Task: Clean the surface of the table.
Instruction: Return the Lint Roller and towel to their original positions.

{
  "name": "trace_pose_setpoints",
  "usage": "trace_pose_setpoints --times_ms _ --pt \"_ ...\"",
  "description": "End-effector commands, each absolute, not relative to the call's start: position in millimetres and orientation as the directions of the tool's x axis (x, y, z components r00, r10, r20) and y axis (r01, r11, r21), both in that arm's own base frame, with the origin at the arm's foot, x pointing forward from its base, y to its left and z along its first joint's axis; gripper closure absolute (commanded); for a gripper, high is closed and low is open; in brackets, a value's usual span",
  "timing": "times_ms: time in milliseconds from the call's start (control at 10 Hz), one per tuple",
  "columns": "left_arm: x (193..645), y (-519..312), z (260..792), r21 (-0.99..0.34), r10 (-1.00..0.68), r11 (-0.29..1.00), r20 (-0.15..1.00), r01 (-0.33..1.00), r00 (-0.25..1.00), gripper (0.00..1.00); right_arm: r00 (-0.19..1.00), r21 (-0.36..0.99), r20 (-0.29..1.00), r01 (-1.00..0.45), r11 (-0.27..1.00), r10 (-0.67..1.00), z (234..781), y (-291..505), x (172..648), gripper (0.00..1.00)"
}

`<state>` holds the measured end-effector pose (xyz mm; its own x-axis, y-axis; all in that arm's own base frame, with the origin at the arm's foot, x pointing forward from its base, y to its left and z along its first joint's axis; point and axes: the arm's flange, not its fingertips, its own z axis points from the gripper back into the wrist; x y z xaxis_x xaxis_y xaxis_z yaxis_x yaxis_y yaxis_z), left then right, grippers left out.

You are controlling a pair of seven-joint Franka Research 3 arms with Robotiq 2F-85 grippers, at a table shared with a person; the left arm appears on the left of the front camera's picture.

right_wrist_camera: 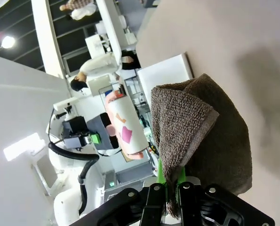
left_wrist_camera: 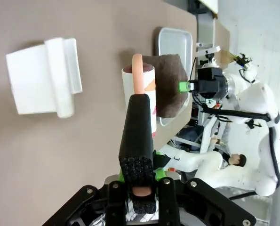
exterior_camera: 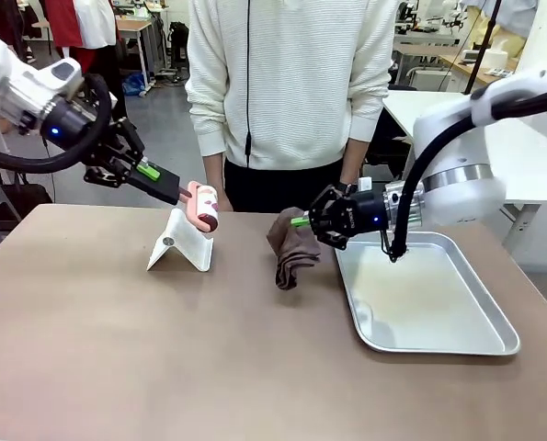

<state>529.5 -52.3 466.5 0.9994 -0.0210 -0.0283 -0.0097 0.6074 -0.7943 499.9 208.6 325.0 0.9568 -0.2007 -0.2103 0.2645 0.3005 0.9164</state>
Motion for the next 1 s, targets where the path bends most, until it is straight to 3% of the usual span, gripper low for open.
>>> trace_pose_setpoints --times_ms 0,100,400,500,700,900 --pt "553 -51 471 -0.818 -0.068 0.575 -0.076 -0.023 0.995 0.78 0.957 0.918 -0.222 0.269 0.291 -0.187 324 208 509 0.93" --pt "529 -52 466 -0.794 -0.021 0.607 -0.028 -0.010 0.999 0.78 0.957 0.916 -0.210 0.264 0.301 -0.201 325 209 500 0.93" --pt "529 -52 466 -0.794 -0.021 0.607 -0.028 -0.010 0.999 0.78 0.957 0.916 -0.210 0.264 0.301 -0.201 325 209 500 0.93" --pt "542 -52 463 -0.797 -0.035 0.604 -0.040 -0.010 0.999 0.78 0.956 0.916 -0.216 0.269 0.298 -0.200 321 208 504 0.93" --pt "547 -62 454 -0.781 -0.014 0.621 0.081 0.072 0.997 0.78 0.949 0.913 -0.217 0.281 0.296 -0.229 314 214 510 0.93" --pt "560 -69 443 -0.749 -0.026 0.659 0.057 0.059 0.998 0.78 0.939 0.904 -0.233 0.305 0.299 -0.254 302 211 512 0.93"
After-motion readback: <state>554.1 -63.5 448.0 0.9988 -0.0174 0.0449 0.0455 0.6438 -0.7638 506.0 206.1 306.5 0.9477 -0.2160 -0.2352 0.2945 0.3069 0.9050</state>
